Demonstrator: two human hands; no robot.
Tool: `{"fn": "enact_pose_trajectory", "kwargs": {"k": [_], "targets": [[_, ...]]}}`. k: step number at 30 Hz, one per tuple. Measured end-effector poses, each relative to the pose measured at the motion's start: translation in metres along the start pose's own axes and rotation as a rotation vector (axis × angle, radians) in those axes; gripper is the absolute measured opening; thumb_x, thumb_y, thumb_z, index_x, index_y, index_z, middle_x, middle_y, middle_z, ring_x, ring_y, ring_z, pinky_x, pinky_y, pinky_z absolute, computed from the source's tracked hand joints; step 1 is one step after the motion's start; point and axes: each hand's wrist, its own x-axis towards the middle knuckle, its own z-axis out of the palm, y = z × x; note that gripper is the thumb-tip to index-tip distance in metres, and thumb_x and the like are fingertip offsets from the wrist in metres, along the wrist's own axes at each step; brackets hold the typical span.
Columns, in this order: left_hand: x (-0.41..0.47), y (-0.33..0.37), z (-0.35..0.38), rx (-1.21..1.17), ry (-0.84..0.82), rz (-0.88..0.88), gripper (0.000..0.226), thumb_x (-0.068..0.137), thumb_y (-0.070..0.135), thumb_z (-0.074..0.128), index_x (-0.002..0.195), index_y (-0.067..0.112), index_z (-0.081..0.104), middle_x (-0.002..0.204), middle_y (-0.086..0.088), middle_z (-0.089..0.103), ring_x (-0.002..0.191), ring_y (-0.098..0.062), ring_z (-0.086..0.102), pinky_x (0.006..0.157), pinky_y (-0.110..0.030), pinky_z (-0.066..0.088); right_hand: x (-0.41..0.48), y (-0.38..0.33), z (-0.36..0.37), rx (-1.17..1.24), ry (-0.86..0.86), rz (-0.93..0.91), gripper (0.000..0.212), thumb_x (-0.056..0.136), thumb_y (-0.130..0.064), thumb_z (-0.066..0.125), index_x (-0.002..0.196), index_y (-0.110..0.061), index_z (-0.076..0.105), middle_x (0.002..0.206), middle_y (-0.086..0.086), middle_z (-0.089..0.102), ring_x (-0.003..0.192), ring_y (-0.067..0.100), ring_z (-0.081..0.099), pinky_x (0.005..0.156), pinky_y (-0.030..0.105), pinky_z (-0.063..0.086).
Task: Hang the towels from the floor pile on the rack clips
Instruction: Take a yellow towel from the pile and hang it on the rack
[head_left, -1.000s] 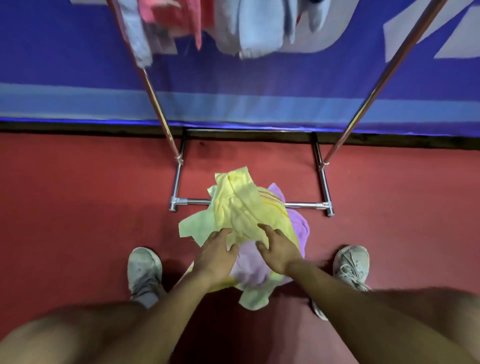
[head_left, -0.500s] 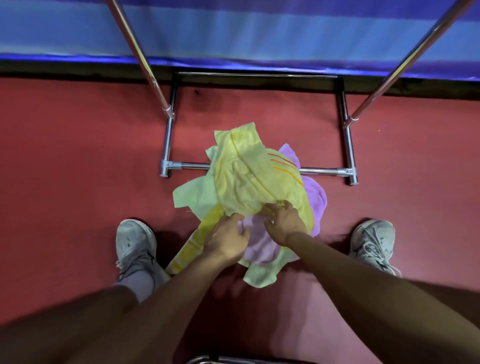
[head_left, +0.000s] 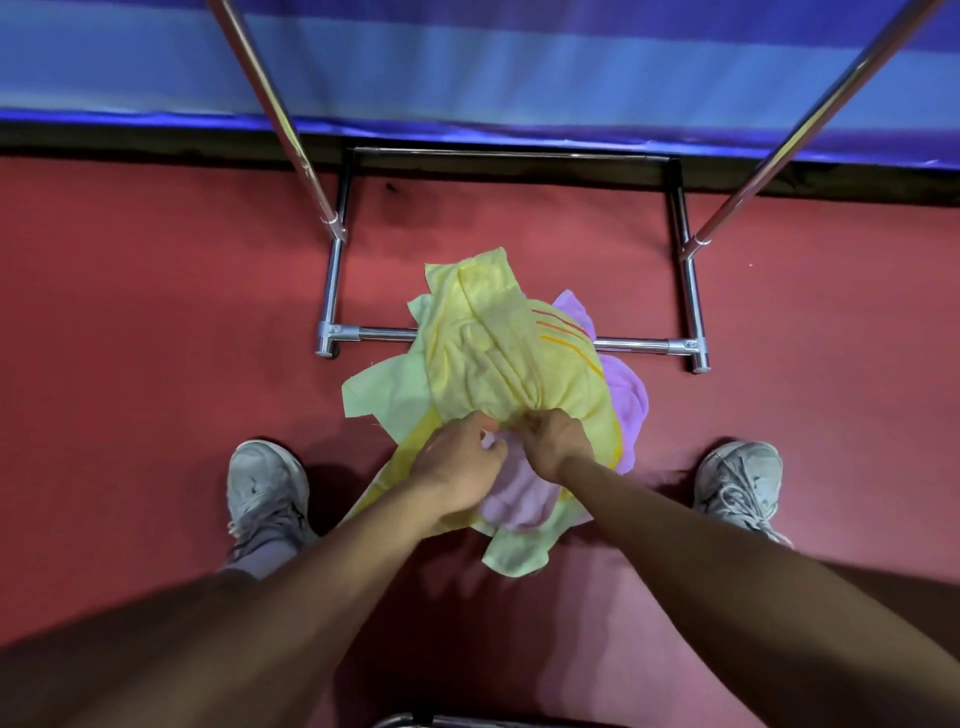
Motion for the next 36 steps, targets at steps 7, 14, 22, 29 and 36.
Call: {"fn": "enact_pose_trajectory", "kwargs": {"k": [7,14,22,29,36], "targets": [[-0.026,0.018,-0.055,0.039,0.015,0.06,0.03,0.098,0.034,0.056,0.126,0.027,0.064,0.131,0.005,0.065,0.119,-0.017,0.06,0.096,-0.028,0.046,-0.024,-0.03,-0.032,0.507,0.071,0.194,0.007,0.074,-0.019,0.077,0.079,-0.02,0.081,0.083,0.005,0.077,0.083,0.027,0.071,0.078,0.035,0.059],[-0.063,0.03,-0.082,0.005,0.113,0.151,0.035,0.095,0.029,0.059,0.128,0.04,0.06,0.121,0.005,0.07,0.107,-0.019,0.065,0.091,-0.031,0.05,-0.075,-0.076,-0.091,0.544,0.181,-0.201,0.015,0.072,-0.014,0.074,0.071,-0.025,0.064,0.066,-0.01,0.064,0.068,0.018,0.062,0.074,0.033,0.053],[-0.075,0.046,-0.082,-0.105,0.318,0.324,0.036,0.079,0.051,0.069,0.114,0.044,0.063,0.099,0.012,0.07,0.093,-0.016,0.068,0.08,-0.038,0.055,-0.187,-0.101,-0.183,0.578,0.135,-0.622,0.032,0.08,0.01,0.066,0.088,-0.021,0.069,0.074,-0.001,0.061,0.068,0.011,0.053,0.063,0.021,0.044],[-0.069,0.063,-0.083,0.054,0.36,0.27,0.029,0.083,0.038,0.066,0.07,0.02,0.048,0.06,0.002,0.05,0.075,-0.03,0.059,0.062,-0.039,0.047,-0.183,-0.076,-0.174,0.474,-0.041,-0.353,0.027,0.082,-0.007,0.067,0.104,-0.019,0.061,0.069,-0.002,0.064,0.057,0.011,0.053,0.06,0.027,0.044],[-0.076,0.084,-0.085,-0.111,0.219,0.451,0.036,0.059,-0.005,0.045,0.076,0.026,0.045,0.075,-0.005,0.061,0.068,-0.025,0.05,0.058,-0.042,0.038,-0.142,-0.071,-0.177,0.057,0.091,-0.191,0.021,0.093,-0.038,0.051,0.101,-0.028,0.067,0.087,-0.009,0.071,0.093,0.02,0.065,0.089,0.036,0.051]]}}
